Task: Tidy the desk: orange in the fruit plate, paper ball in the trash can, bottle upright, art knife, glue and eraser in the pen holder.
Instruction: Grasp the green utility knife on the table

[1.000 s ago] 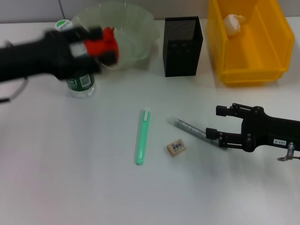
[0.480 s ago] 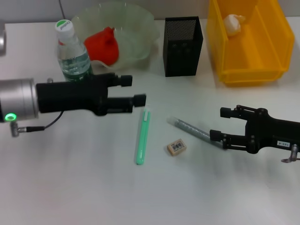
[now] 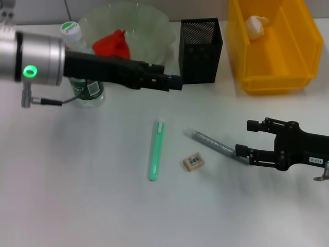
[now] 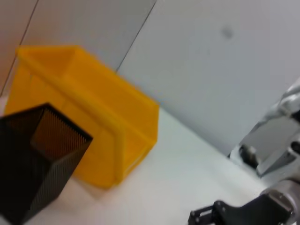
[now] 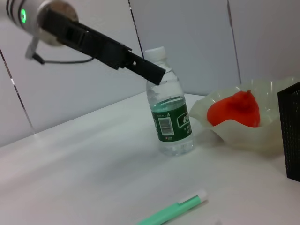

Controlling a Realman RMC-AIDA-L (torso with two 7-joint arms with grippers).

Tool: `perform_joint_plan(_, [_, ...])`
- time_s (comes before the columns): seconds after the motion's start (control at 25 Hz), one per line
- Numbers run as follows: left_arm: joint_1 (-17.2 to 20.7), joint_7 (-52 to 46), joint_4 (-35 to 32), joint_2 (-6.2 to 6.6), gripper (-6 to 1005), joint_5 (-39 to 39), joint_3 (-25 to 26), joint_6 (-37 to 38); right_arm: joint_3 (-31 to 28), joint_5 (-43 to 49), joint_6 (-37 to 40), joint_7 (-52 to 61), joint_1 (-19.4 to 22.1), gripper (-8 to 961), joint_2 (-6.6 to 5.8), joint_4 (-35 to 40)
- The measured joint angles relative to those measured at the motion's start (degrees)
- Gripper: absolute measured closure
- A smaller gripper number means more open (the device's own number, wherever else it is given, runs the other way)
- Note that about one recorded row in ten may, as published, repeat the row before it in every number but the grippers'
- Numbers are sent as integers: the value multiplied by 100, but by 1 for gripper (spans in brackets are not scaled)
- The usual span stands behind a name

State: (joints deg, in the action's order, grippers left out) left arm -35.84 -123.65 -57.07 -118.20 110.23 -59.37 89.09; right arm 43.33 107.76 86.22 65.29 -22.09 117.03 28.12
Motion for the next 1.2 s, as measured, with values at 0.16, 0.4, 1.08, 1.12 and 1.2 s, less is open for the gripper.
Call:
perform_joint_plan(0.16, [-429,-1373,-514,8,196,873,-218,125,0,0,0,-2,19,169,-4,3])
perform_joint_plan(0.4, [-1123,-2067,-342,-20,198,2052,-234,256,-1,8,0,-85,53,169,-26,39])
perform_joint_plan(1.08, [-1986,-3205,421,-90,208,3197,-1603,-425,0,9,0,-303,13,169,-65,48])
perform_joint_plan(1.12, [-1986,-3205,421,-90,209,3197,-1603,-425,0,9,0,-305,6,169,-66,45])
perform_joint_plan(1.2, [-2018,-3273,572,-90,211,3222,-1857,-617,0,9,0,-306,6,169,-67,43])
